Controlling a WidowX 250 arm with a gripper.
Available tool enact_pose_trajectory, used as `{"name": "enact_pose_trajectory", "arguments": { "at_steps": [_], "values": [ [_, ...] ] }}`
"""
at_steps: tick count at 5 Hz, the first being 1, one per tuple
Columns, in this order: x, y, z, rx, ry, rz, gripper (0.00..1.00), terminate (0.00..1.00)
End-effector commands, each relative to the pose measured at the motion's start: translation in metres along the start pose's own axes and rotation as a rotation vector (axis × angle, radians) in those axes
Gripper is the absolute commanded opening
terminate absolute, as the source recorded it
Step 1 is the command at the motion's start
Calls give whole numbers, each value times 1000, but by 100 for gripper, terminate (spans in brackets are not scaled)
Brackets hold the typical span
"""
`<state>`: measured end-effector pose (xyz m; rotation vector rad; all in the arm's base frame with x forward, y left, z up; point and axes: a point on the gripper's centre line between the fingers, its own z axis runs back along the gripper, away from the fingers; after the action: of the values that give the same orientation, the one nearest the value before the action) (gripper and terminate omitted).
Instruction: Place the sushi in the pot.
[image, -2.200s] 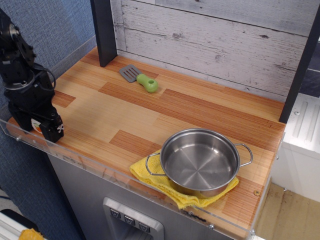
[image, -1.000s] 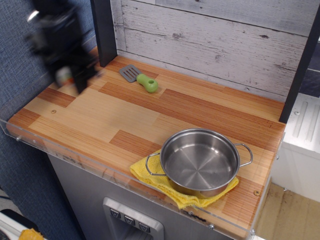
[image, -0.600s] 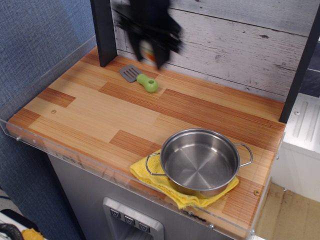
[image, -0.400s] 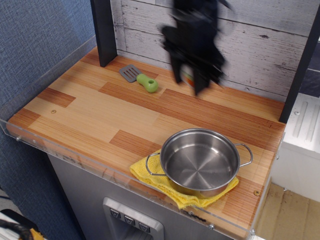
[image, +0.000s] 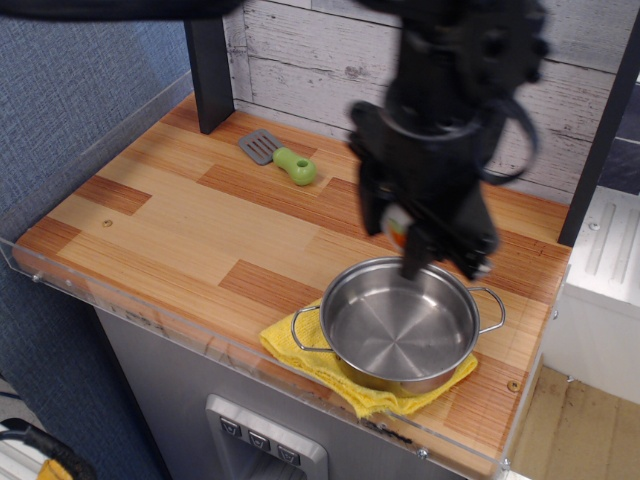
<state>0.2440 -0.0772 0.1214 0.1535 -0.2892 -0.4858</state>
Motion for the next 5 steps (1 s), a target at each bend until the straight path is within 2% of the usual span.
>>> {"name": "enact_pose_trajectory", "arguments": {
  "at_steps": [1, 2, 3, 4, 5],
  "values": [
    [-51, 20, 8, 17, 17, 146, 0, 0],
    [-57, 24, -8, -25, 50, 185, 0, 0],
    [-53, 12, -22, -99, 75, 187, 0, 0],
    [-41, -4, -30, -154, 73, 154, 0, 0],
    [-34, -14, -33, -173, 67, 128, 0, 0]
  ]
}}
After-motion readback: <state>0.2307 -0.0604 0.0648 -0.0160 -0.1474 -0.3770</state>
